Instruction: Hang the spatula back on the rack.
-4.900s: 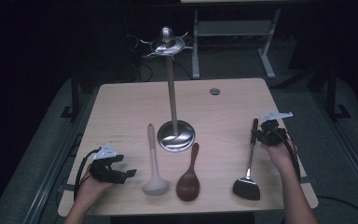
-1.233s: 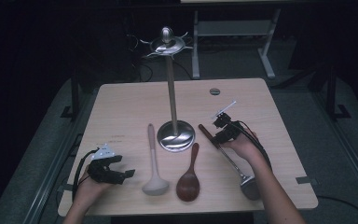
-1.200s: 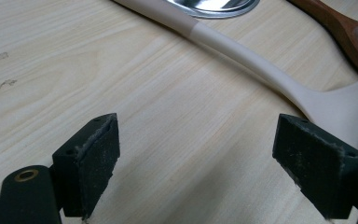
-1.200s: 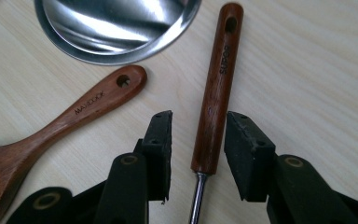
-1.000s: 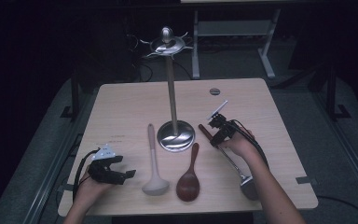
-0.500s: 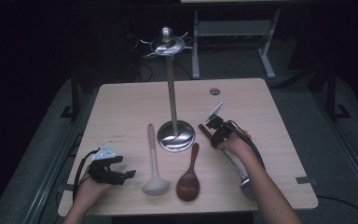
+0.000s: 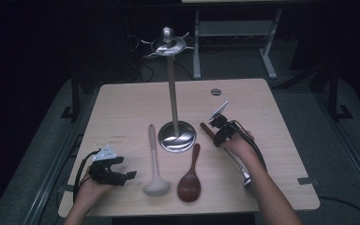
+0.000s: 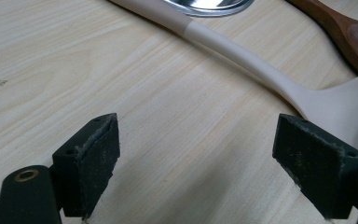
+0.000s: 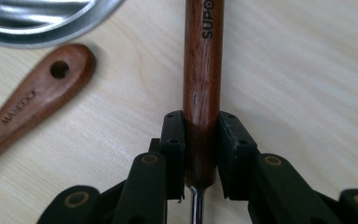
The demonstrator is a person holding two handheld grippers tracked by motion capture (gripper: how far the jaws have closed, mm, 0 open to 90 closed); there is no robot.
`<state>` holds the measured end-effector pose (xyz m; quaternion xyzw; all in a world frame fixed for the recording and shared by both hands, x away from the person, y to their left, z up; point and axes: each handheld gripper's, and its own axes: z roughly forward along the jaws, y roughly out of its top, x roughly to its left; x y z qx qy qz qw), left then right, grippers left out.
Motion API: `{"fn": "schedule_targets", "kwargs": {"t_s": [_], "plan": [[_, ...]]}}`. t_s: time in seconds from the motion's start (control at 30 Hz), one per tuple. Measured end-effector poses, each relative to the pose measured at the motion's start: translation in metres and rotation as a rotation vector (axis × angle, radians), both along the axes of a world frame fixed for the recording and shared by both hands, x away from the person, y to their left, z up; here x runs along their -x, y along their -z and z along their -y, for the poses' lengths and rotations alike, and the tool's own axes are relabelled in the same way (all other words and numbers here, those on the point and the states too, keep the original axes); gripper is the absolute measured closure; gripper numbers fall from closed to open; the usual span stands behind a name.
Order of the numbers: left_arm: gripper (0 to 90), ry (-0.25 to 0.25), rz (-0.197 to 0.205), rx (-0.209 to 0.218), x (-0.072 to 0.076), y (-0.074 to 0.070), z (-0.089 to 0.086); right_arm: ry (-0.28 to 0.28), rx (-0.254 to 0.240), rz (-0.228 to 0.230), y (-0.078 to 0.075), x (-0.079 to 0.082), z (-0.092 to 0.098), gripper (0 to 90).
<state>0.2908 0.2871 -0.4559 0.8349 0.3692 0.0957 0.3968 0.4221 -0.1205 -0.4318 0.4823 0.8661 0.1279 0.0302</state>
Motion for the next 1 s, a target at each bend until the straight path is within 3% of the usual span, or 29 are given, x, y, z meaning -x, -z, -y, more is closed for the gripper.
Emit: {"fn": "schedule_targets", "kwargs": {"t_s": [0.33,0.67,1.0], "plan": [[14.4,0.003,0.0,-0.009,0.0,0.0,0.0,-0.001,-0.083,0.09,-0.022,0.008,0.012,73.8],[14.4,-0.005,0.007,-0.001,0.0,0.0,-0.001,0.001,-0.155,0.23,-0.047,0.019,0.029,73.9],[14.4,-0.01,0.012,-0.003,0.001,-0.001,-0.002,-0.016,-0.306,0.38,-0.076,0.035,0.056,73.9]]}}
